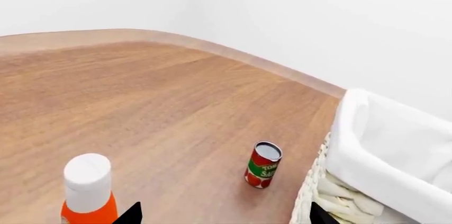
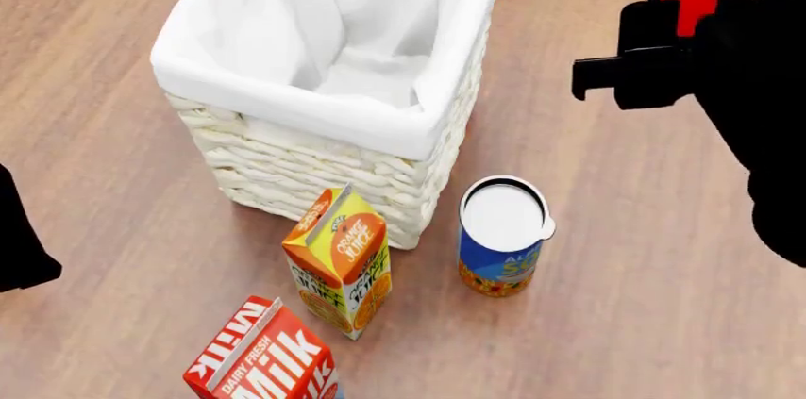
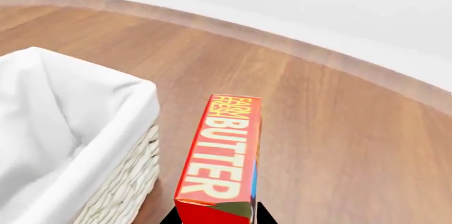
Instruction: Pick up the butter and put it in the basket.
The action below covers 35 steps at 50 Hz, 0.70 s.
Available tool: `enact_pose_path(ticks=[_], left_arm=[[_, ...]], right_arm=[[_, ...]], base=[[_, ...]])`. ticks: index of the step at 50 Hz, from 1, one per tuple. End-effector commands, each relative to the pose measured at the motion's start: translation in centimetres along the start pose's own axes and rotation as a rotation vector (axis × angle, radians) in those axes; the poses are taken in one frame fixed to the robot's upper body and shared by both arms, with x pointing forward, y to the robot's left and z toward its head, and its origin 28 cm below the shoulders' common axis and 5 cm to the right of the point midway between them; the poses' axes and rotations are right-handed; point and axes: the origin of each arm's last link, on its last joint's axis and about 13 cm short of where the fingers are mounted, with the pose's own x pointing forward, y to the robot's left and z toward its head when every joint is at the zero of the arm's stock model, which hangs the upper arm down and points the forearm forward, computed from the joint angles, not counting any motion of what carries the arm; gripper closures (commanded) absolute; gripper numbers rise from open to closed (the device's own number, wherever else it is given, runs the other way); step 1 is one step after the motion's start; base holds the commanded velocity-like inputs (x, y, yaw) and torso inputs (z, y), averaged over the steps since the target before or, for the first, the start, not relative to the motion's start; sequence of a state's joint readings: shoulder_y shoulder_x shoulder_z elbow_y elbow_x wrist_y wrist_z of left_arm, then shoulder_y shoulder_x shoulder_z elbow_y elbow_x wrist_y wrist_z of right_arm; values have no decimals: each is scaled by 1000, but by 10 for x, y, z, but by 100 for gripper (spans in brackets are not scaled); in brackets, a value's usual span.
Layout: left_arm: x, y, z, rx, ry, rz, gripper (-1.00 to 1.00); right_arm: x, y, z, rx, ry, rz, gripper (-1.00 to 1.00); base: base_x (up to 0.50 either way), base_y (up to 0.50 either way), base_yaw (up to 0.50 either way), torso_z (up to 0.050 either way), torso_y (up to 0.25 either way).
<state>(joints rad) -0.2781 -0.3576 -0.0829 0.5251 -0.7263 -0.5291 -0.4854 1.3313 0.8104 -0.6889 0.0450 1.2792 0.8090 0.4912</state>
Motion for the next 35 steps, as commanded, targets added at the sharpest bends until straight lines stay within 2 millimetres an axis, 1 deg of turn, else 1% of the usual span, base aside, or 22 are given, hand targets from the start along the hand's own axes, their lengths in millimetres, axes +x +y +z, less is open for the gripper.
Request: enact_pose_path(ticks=[1,10,20,35], left_arm=[[-1,-1,1,-4,-1,-1,-100],[-2,-2,1,-10,-1,1,-100],[-3,-3,2,-12,0,1,-100],[-2,-3,2,-13,2,4,-100]], right_arm=[[23,-7,34,-11,13,-25,100],[39,-4,50,-7,76,25,100],[53,5,66,-21,124,100,100],[79,34,85,-75,150,269,100]], base=[[0,0,0,0,10],[0,0,0,1,1],[0,0,0,0,1],[0,0,0,1,2]])
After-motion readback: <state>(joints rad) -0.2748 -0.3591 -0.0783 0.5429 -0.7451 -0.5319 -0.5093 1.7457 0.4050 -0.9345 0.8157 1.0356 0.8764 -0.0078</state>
